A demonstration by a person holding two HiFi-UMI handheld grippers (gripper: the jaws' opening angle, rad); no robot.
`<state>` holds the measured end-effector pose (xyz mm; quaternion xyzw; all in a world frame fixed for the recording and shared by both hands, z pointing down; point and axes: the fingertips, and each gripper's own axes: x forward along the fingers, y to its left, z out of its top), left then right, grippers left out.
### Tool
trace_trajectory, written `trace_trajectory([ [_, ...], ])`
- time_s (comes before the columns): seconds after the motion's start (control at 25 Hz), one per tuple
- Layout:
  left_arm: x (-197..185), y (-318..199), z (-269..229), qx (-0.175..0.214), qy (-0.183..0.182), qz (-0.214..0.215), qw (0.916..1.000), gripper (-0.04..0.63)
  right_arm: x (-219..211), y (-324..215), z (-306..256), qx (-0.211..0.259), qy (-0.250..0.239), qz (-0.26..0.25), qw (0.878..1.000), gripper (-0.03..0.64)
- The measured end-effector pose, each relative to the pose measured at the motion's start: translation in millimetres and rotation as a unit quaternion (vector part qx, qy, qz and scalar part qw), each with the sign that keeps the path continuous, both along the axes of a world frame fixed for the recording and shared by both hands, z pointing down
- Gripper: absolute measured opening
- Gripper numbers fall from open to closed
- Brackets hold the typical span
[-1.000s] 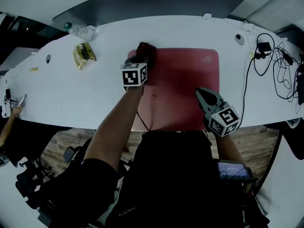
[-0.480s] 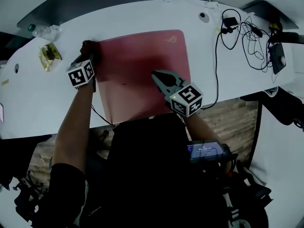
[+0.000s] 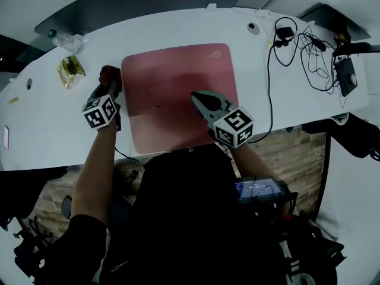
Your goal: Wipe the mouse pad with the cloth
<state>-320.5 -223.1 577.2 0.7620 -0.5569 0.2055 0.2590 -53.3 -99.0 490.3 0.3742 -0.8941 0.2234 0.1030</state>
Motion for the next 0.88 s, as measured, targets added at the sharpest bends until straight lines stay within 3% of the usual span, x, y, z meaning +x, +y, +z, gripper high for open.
trace_trajectory([
  [0.4, 66, 93, -40, 0.042, 0.055, 0.064, 0.9956, 0.086, 8, 32, -17, 0.039, -0.014, -0.028, 0.999, 0.023],
  [0.68, 111, 161, -70, 0.064, 0.102, 0.068, 0.9903, 0.086, 31, 71, -39, 0.072, -0.015, -0.053, 0.996, 0.023],
  [0.88, 152, 215, -77, 0.087, 0.107, 0.085, 0.9868, 0.086, 66, 107, -40, 0.09, -0.014, -0.048, 0.995, 0.023],
])
